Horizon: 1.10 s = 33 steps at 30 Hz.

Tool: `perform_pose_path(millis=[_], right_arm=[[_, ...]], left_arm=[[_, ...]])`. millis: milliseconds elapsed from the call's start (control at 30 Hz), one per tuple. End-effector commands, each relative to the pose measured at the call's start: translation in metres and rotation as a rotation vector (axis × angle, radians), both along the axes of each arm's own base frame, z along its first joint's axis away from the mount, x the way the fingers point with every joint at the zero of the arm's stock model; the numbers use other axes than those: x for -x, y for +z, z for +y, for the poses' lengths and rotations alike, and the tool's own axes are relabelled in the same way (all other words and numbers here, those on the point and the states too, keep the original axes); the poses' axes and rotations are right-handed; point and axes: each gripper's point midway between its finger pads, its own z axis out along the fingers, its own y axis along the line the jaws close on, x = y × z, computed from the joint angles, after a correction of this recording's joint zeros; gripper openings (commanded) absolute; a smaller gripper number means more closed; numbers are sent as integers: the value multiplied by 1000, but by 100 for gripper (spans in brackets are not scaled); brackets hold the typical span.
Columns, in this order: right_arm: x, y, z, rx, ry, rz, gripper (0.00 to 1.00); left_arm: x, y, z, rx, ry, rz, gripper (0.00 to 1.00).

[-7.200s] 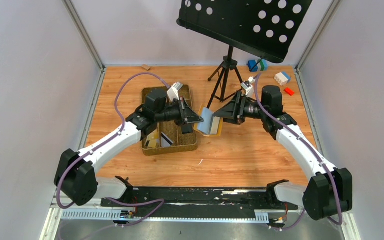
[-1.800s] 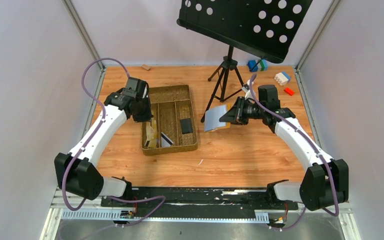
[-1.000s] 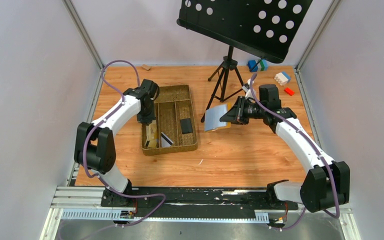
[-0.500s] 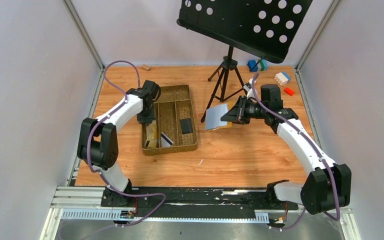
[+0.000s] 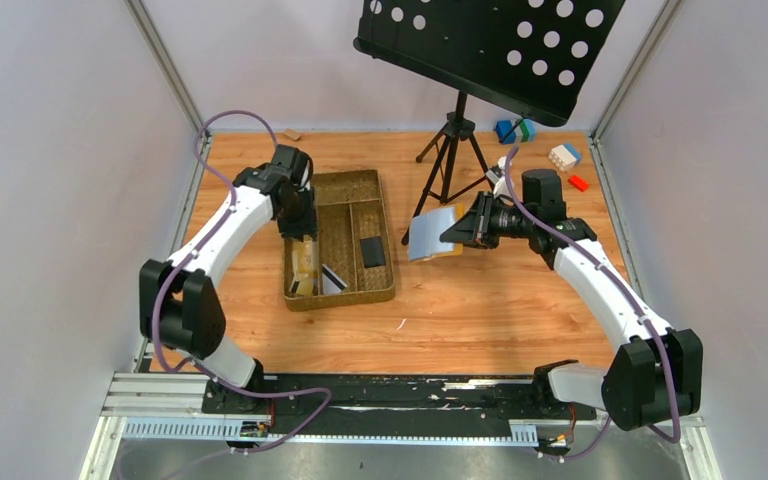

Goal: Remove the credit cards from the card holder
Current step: Place the credit card in the storage box, then place the card holder at the center of the board.

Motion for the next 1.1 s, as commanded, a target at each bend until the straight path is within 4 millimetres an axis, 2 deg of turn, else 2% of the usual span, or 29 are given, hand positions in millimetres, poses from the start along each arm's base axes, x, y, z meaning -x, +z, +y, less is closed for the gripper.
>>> perform_pose_path(millis=[0, 33, 133, 200, 267, 400, 500, 667, 700, 800, 900, 1000, 1067], right_arm=[[4, 28, 9, -111, 52, -75, 0], [5, 32, 11, -131, 63, -85, 0], [8, 44, 17, -202, 102, -109, 0], [11, 56, 23, -248, 134, -145, 0], [16, 68, 29, -286, 172, -187, 0], [23, 87, 38, -333, 218, -227, 0], [25, 92, 42, -363, 232, -238, 0], [25, 95, 43, -394, 238, -232, 0], [25, 94, 43, -394, 237, -229, 0], [22, 86, 44, -383, 227, -196, 0], [15, 61, 42, -292, 184, -120, 0], [11, 43, 37, -175, 166, -116, 0], [10, 32, 32, -100, 145, -110, 0]], left_arm=[[9, 61, -39, 265, -82, -113, 45], [13, 66, -47, 320, -95, -125, 46], [20, 94, -95, 657, -126, -181, 50], [15, 120, -123, 866, -153, -274, 54], [20, 133, -141, 984, -184, -305, 60], [33, 156, -173, 1093, -287, -326, 72], [39, 164, -190, 1149, -327, -315, 75], [40, 159, -191, 1189, -290, -312, 75], [41, 161, -192, 1219, -285, -317, 71], [41, 172, -196, 1307, -286, -326, 39], [39, 167, -196, 1268, -295, -321, 15], [37, 160, -194, 1220, -286, -325, 1], [36, 154, -194, 1197, -283, -311, 0]])
